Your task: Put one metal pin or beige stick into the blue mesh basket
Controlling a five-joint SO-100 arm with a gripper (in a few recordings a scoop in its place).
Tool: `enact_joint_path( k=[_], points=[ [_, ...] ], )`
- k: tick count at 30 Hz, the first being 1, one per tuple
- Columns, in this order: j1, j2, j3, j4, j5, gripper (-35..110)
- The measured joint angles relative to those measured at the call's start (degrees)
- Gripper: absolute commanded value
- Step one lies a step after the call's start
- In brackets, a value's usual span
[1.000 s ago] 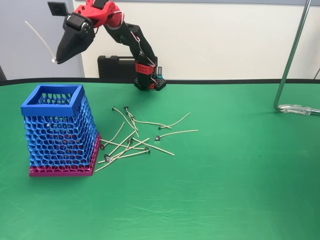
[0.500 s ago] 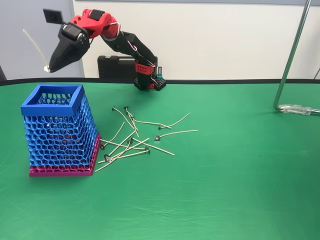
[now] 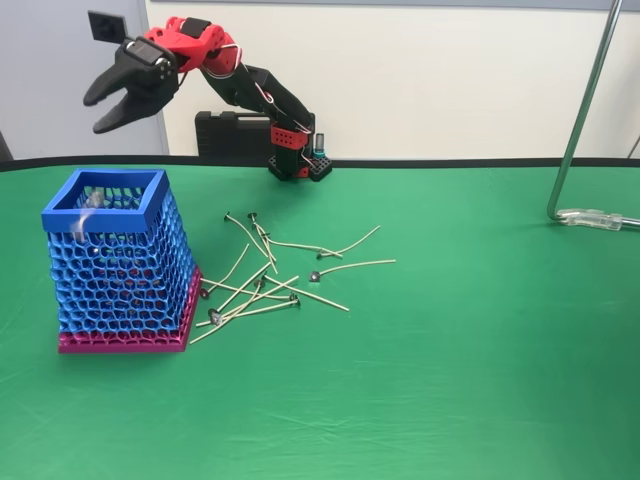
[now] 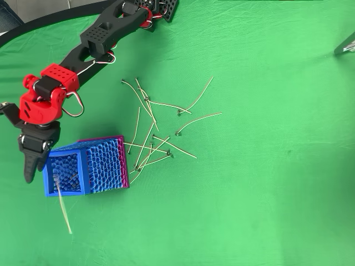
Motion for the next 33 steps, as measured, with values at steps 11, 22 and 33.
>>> enact_joint_path(
  k=[11,22,33],
  points=[
    [0.00,-0.44,-0.79,0.00,0.53,29],
    [-1.32,10.02,14.59,0.00,4.04,1],
    [-12.04,37.09,50.98,0.00,5.10,1]
  ],
)
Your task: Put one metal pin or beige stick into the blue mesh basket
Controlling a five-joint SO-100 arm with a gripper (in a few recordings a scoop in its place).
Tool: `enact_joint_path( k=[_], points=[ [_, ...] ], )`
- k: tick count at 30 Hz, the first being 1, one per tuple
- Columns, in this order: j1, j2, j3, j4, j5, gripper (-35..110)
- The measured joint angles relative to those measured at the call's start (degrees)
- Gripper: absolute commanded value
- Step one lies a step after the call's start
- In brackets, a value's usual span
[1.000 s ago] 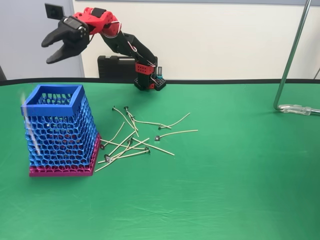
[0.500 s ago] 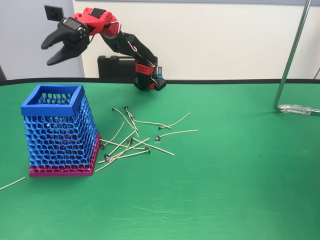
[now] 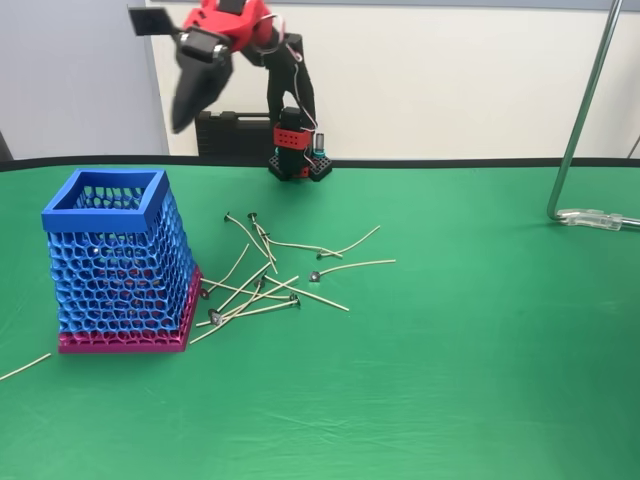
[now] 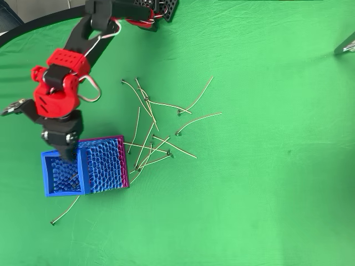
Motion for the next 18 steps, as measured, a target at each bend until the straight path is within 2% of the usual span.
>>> enact_joint_path(
  k=[9,18],
  points=[
    [-11.69,22.50,26.81,-1.41,0.35,1],
    [-22.76,54.67,60.56,-4.22,3.96,1]
  ],
)
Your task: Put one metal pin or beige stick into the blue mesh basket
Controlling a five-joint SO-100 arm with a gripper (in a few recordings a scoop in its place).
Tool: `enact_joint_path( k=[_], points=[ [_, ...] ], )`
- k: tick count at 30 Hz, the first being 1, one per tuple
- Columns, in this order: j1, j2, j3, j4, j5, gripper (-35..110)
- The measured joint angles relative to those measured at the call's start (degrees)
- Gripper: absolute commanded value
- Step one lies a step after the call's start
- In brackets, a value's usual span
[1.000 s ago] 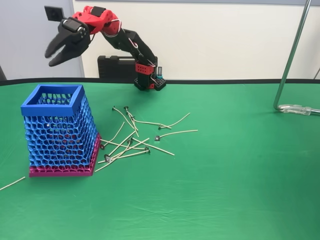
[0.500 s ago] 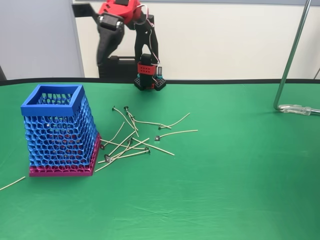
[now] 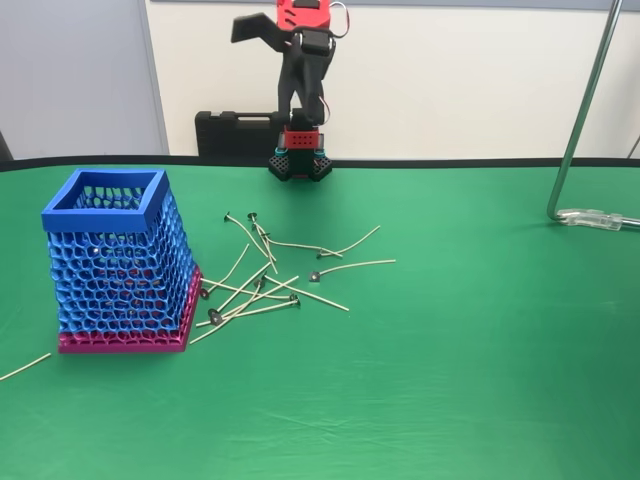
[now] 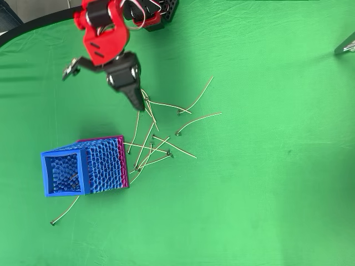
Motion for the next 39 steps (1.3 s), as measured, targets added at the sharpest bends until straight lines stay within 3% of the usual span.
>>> enact_joint_path(
  k=[17,32,39],
  points=[
    [0.35,42.63,48.34,-5.71,0.09,1],
    [1.49,52.03,72.69,-15.47,0.00,1],
    [1.32,53.79,74.71,-15.21,0.00,1]
  ],
)
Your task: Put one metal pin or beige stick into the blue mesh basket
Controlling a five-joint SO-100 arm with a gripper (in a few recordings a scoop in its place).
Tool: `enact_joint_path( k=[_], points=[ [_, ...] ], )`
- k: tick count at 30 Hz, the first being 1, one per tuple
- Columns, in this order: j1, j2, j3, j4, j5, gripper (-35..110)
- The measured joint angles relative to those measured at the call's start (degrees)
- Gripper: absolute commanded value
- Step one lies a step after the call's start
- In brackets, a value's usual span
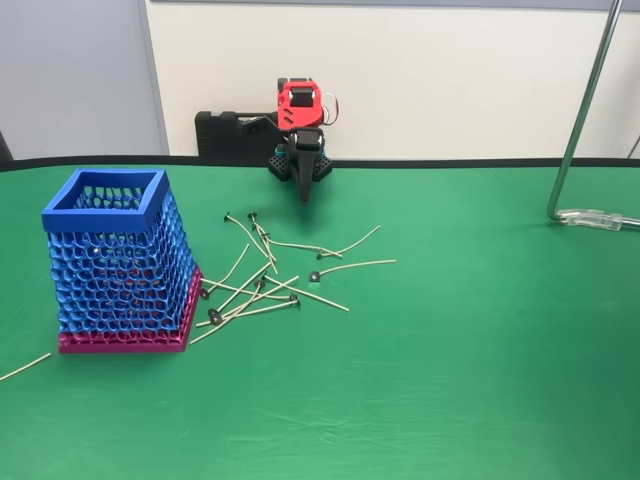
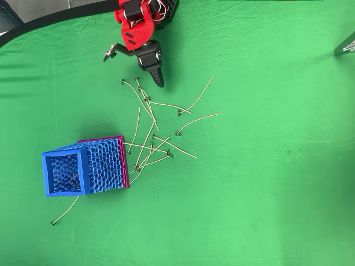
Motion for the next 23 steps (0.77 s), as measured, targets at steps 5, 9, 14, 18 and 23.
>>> enact_joint_path(
  k=[5,9,14,18,23],
  points=[
    [-0.09,0.18,0.00,1.32,0.18,1],
    [-0.09,0.18,0.00,1.32,0.18,1],
    [-0.09,0.18,0.00,1.32,0.18,1],
    [-0.09,0.18,0.00,1.32,0.26,1],
    [-0.09,0.18,0.00,1.32,0.26,1]
  ],
)
